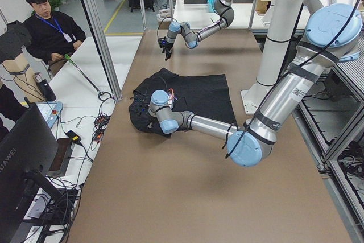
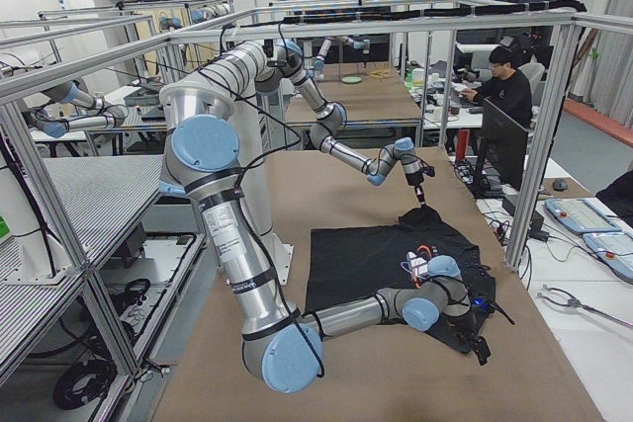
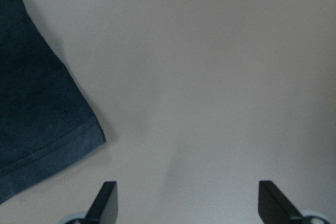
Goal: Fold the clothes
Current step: 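Grasp the sleeve nearest the left gripper and fold it onto the shirt's chest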
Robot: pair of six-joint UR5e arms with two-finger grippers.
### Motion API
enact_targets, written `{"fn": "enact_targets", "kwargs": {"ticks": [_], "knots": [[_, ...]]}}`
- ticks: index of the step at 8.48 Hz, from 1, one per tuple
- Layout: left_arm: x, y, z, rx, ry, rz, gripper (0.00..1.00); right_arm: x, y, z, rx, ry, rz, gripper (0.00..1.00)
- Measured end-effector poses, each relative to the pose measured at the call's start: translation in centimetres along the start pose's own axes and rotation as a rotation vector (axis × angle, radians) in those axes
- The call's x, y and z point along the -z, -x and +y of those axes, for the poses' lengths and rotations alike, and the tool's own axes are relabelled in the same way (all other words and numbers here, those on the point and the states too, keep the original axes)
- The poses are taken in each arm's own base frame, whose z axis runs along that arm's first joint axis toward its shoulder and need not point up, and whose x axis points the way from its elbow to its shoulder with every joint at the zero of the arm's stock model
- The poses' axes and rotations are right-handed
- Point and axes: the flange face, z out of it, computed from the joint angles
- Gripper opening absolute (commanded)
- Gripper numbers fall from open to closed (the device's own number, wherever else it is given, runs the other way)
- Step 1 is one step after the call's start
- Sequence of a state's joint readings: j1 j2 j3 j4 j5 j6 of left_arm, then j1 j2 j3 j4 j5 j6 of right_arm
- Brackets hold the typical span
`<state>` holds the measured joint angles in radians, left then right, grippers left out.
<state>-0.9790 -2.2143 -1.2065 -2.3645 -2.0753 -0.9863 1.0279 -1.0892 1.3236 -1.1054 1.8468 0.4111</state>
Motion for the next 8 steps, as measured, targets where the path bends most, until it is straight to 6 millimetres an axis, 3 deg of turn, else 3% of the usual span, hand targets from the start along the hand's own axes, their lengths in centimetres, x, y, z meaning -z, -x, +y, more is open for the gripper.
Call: {"fn": "enact_targets", "kwargs": {"ticks": [5,6,8], "knots": [[-3.7,-14.5,3.7,0.097,-0.034,-0.033,0.00,-0.2,-0.3,0.5,-0.001,0.003,0.004,0.94],[-4.6,-16.8,5.0,0.102,-0.035,-0.030,0.00,-0.2,-0.3,0.5,-0.001,0.003,0.004,0.94],[-5.9,-19.0,6.9,0.116,-0.036,-0.029,0.00,-0.2,-0.4,0.6,-0.001,0.003,0.007,0.94]]}}
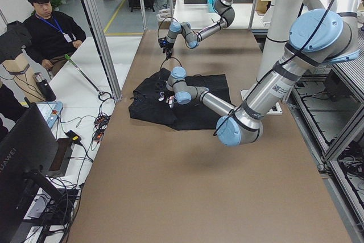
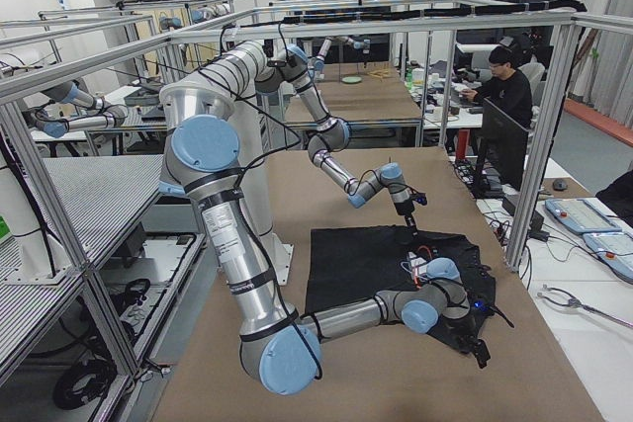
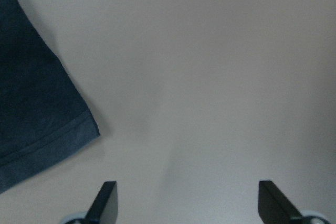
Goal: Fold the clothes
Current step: 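Grasp the sleeve nearest the left gripper and fold it onto the shirt's chest, then grasp the sleeve nearest the right gripper while the left gripper holds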
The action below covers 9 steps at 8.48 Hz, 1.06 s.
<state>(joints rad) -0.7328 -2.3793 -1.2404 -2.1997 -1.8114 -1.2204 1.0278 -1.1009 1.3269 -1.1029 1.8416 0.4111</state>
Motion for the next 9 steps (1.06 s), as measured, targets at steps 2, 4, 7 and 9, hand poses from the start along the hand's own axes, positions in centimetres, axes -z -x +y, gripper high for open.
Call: {"fn": "enact_targets", "kwargs": {"ticks": [2,4,7,9], "knots": [[-1.2,-0.8,1.4,0.007,-0.007,-0.013,0.00,0.0,0.0,0.0,0.000,-0.001,0.000,0.94],[-1.4,-1.8,1.6,0.005,-0.008,-0.011,0.99,-0.1,0.4,0.1,0.000,0.001,-0.002,0.94],[-2.0,-2.7,1.0,0.003,-0.032,-0.017,1.00,-0.2,0.9,0.1,-0.006,-0.007,-0.010,0.94],[-1.9,-2.8,0.7,0.004,-0.053,-0.020,1.00,-0.3,2.2,-0.1,-0.055,-0.026,-0.031,0.91]]}}
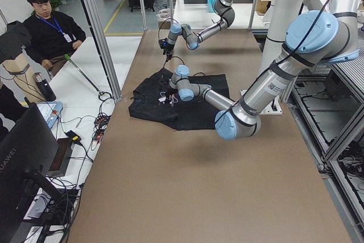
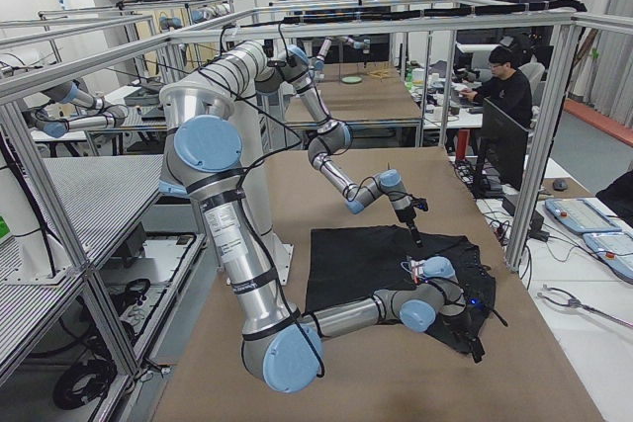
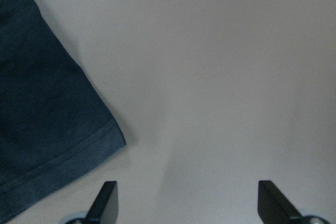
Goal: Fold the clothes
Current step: 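Grasp the sleeve nearest the right gripper while the left gripper holds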
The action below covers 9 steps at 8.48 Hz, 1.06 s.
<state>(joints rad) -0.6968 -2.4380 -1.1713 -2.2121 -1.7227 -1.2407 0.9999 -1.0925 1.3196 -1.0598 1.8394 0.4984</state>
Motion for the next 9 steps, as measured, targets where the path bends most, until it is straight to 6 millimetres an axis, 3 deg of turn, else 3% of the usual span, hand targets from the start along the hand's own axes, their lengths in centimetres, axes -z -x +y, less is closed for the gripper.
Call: {"fn": "enact_targets", "kwargs": {"ticks": [2,3,5,6,7,9], "knots": [[-0.1,0.2,0.0,0.000,-0.006,-0.004,1.00,-0.6,2.4,0.4,-0.109,-0.043,-0.057,0.86],[-0.1,0.3,0.0,0.000,-0.007,-0.005,1.00,-1.1,3.4,0.8,-0.185,-0.067,-0.095,0.89],[-0.3,0.5,0.1,-0.004,-0.006,-0.009,1.00,-2.9,3.4,1.8,-0.378,-0.109,-0.164,0.88],[-0.4,0.5,0.3,-0.007,-0.005,-0.010,1.00,-3.8,2.9,2.4,-0.442,-0.120,-0.183,0.77],[-0.5,0.5,0.5,-0.008,-0.003,-0.010,1.00,-4.4,2.6,2.8,-0.481,-0.124,-0.192,0.56],[-0.7,0.6,0.6,-0.012,-0.001,-0.014,1.00,-4.7,2.5,3.0,-0.508,-0.129,-0.196,0.54]]}}
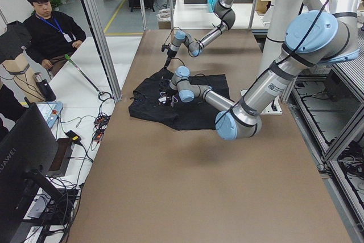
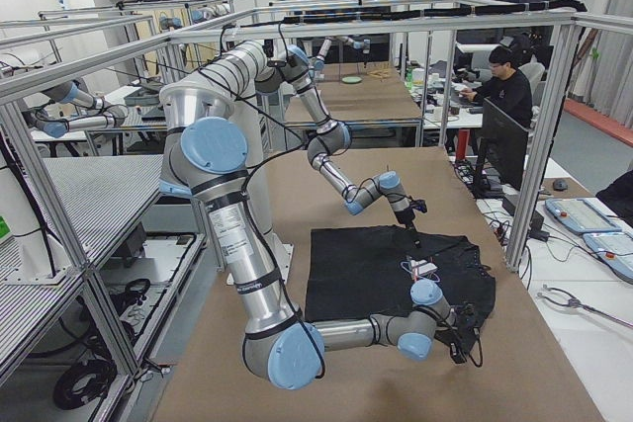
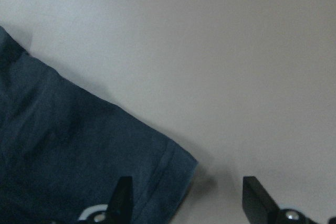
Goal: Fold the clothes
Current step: 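Grasp the sleeve nearest the right gripper while the left gripper holds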
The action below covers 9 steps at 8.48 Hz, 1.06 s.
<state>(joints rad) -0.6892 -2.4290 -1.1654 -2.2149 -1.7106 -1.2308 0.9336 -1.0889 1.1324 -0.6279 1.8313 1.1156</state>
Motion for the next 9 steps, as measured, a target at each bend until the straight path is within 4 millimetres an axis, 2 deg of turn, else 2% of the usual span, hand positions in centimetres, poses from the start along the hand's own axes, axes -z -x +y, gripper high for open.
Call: {"fn": "enact_targets", "kwargs": {"ticks": [3,4,6,9], "knots": [[-0.3,0.3,0.3,-0.003,0.005,-0.006,1.00,-0.4,0.5,-0.4,-0.004,-0.019,0.008,0.53],[-0.4,0.5,0.4,-0.005,0.006,-0.009,1.00,-0.7,0.7,-0.6,-0.005,-0.025,0.015,0.49],[-0.5,0.8,0.5,-0.007,0.007,-0.012,1.00,-1.1,0.9,-0.7,-0.002,-0.028,0.021,0.00],[-0.4,0.7,0.5,-0.010,0.007,-0.009,1.00,-1.0,1.6,-0.7,0.002,-0.031,0.012,0.00]]}}
